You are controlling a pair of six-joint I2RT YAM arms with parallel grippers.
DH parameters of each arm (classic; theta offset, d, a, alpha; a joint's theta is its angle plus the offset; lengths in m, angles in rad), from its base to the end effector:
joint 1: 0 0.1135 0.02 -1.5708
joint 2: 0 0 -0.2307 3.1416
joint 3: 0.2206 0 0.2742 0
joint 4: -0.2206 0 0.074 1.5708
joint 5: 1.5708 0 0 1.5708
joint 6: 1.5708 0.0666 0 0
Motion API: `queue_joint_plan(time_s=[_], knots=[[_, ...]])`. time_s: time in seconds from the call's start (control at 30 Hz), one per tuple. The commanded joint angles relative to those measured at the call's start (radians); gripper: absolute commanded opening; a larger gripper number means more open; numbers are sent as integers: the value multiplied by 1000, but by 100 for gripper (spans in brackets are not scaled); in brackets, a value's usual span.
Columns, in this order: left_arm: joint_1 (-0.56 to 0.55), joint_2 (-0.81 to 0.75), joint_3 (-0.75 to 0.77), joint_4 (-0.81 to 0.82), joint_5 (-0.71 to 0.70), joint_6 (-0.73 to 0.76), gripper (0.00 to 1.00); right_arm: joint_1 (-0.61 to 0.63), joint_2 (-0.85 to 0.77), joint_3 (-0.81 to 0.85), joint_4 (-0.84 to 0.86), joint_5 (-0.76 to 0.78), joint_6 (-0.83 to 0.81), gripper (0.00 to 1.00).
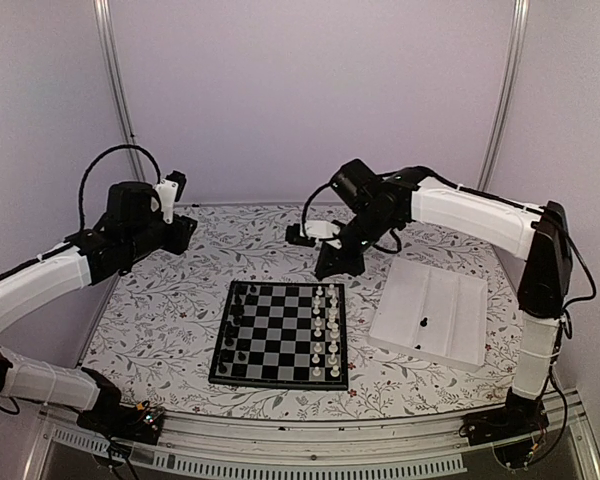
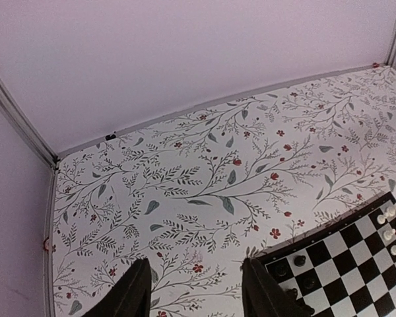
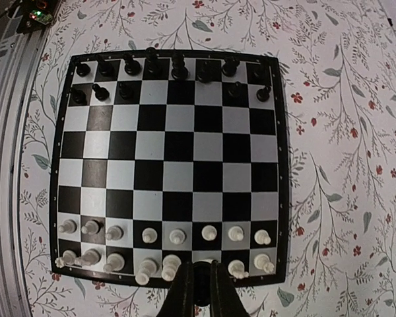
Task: Set up the chess pieces on the board
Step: Place the chess piece on the chessboard.
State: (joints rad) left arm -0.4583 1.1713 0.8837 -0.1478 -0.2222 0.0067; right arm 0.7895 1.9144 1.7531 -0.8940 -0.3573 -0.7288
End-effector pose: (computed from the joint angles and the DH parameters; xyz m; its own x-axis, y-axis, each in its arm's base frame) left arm 0.3023 -0.1328 0.2491 -0.3765 0.1931 -0.9061 0.2549 0.9619 0.0990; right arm 0.2924 0.3279 0.2283 0.0668 -0.8187 -0.5704 -0.9948 -0.0106 -0.1013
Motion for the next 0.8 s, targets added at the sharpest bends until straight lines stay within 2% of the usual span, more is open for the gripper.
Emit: queue_joint_plan(time_s=[0.0, 0.3, 0.77], knots=[[13, -5, 16, 57, 63, 9, 48, 87, 172, 180, -76, -5, 60, 5], [12, -29, 14, 55, 94, 0, 48, 193, 499, 509, -122, 26, 82, 4], [13, -18, 24, 39, 121, -4, 48, 261, 624, 603, -10, 11, 92, 4]])
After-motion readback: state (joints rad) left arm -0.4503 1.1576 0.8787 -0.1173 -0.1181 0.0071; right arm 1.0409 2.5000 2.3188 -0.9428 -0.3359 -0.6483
